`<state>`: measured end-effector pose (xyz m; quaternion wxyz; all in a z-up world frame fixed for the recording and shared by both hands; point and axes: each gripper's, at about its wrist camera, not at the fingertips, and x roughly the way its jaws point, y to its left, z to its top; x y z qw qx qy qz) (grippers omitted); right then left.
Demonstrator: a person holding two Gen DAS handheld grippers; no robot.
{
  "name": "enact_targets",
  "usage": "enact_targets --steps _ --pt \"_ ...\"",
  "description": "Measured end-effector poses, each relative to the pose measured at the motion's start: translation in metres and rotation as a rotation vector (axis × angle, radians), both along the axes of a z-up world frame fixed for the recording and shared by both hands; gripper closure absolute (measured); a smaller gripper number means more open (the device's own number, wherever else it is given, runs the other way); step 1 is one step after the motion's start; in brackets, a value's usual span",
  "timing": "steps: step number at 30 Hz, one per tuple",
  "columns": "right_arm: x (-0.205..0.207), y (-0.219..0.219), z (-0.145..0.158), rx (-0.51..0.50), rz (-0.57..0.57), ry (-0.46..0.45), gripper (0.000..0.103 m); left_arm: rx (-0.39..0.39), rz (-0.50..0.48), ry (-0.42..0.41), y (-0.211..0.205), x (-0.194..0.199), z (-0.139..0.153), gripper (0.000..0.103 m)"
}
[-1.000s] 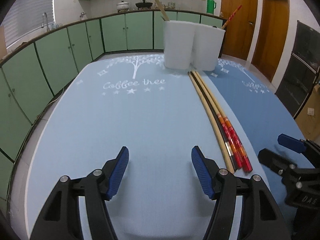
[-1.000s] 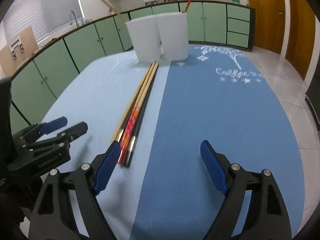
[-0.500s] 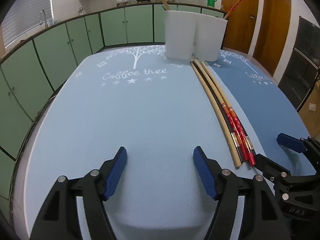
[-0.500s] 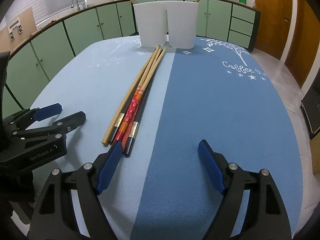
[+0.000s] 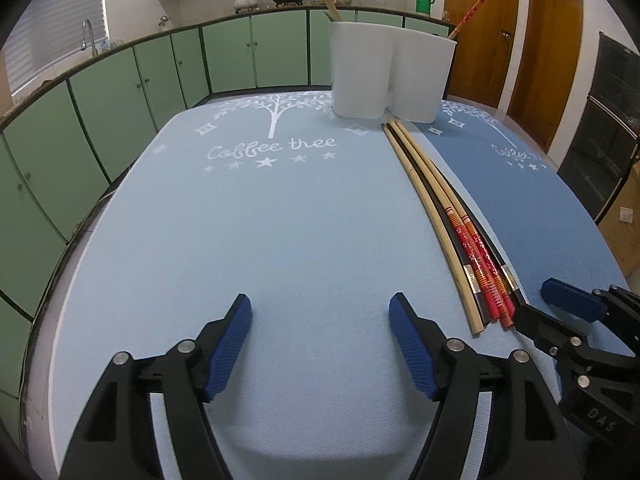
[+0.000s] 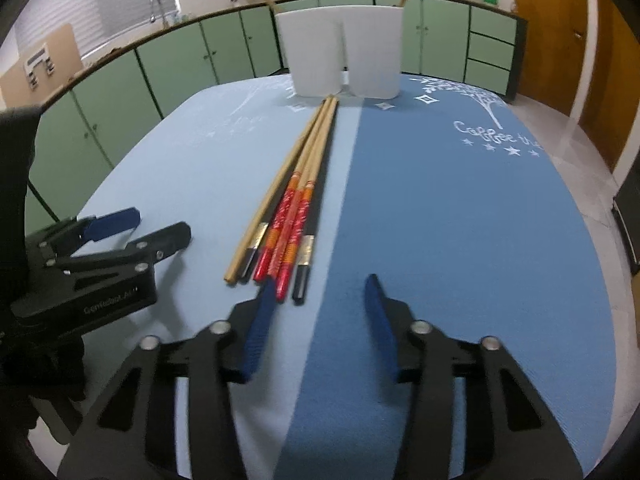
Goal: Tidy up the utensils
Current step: 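Grasp a black chopstick with the right tool, then grasp a plain wooden chopstick with the left tool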
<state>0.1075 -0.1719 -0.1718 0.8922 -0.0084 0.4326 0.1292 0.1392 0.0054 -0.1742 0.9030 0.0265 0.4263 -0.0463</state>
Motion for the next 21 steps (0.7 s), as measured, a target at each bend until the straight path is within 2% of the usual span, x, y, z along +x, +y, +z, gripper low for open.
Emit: enact_targets --steps 2,4,8,16,21 --pt "0.0 0.005 0.0 0.0 0.017 -0.001 0.077 0.002 -0.001 0.001 -0.001 0.0 0.0 0.033" --pt "0.0 0.01 0.0 0.005 0.042 -0.002 0.092 0.007 -0.005 0.002 -0.002 0.0 0.0 0.032" --pt "-0.001 0.009 0.002 0.027 0.058 -0.002 0.096 0.005 -0.013 0.004 -0.003 -0.001 0.0 0.032" --pt "-0.001 -0.019 0.004 0.047 -0.033 -0.002 0.098 0.008 -0.028 0.005 -0.007 -0.003 -0.001 0.032" --pt "-0.003 -0.026 0.002 0.066 -0.029 0.02 0.092 0.007 -0.026 0.005 -0.007 -0.003 -0.001 0.032"
